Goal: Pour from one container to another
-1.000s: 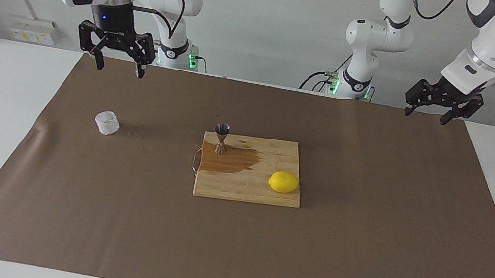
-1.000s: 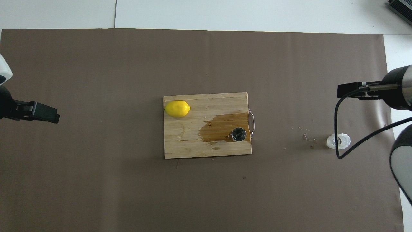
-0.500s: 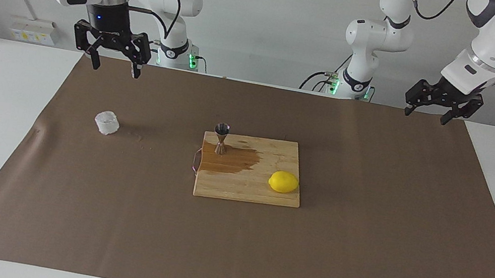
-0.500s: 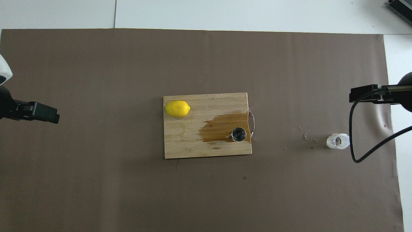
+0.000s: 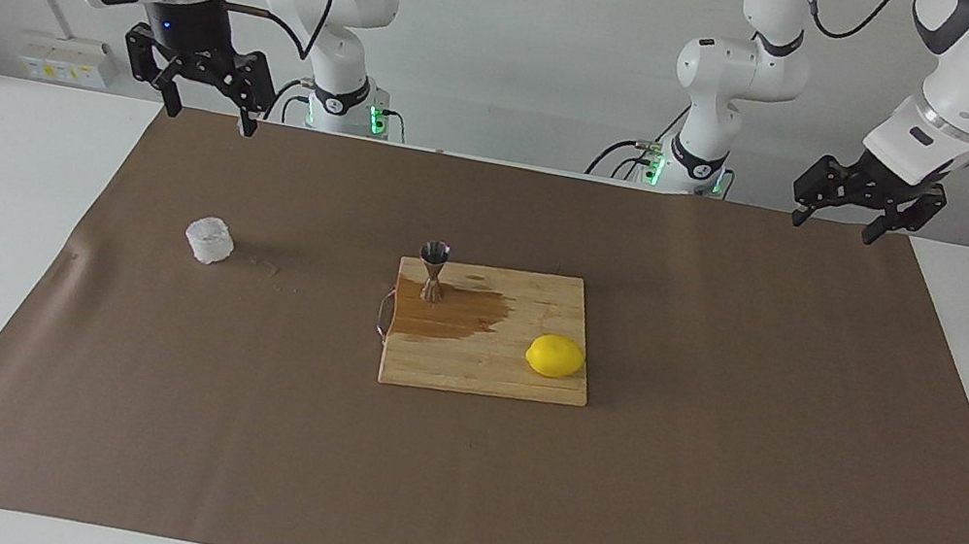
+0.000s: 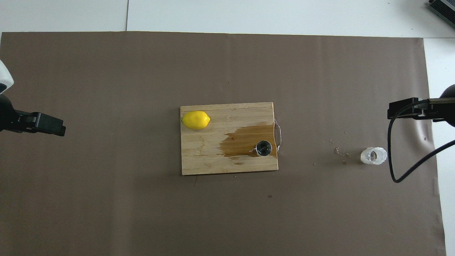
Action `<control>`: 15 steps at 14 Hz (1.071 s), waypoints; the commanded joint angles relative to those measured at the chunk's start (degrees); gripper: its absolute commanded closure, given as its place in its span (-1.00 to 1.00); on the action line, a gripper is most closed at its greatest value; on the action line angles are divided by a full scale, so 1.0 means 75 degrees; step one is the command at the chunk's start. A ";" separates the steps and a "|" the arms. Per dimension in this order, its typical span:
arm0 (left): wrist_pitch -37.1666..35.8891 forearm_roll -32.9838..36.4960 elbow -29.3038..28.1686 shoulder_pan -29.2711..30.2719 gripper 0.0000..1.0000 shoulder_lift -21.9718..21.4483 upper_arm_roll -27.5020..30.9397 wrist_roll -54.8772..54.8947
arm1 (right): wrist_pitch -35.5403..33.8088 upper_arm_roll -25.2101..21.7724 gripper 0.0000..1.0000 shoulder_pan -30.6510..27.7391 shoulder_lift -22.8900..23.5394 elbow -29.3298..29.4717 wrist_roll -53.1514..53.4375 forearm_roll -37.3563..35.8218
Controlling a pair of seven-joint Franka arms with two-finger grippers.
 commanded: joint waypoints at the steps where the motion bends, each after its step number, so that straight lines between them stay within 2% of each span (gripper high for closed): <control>1: -0.0051 0.0139 -0.0130 -0.0117 -1.00 -0.0143 0.0095 -0.0083 | -0.0054 0.0505 -1.00 -0.0421 -0.0142 -0.0213 0.0180 -0.0008; 11: -0.0051 0.0139 -0.0130 -0.0117 -1.00 -0.0143 0.0095 -0.0083 | -0.0545 0.0482 -1.00 -0.0468 -0.0165 -0.0248 0.0133 -0.0008; 15: -0.0051 0.0139 -0.0130 -0.0117 -1.00 -0.0143 0.0095 -0.0083 | -0.0570 0.0482 -1.00 -0.0468 -0.0399 -0.0681 0.0074 0.0027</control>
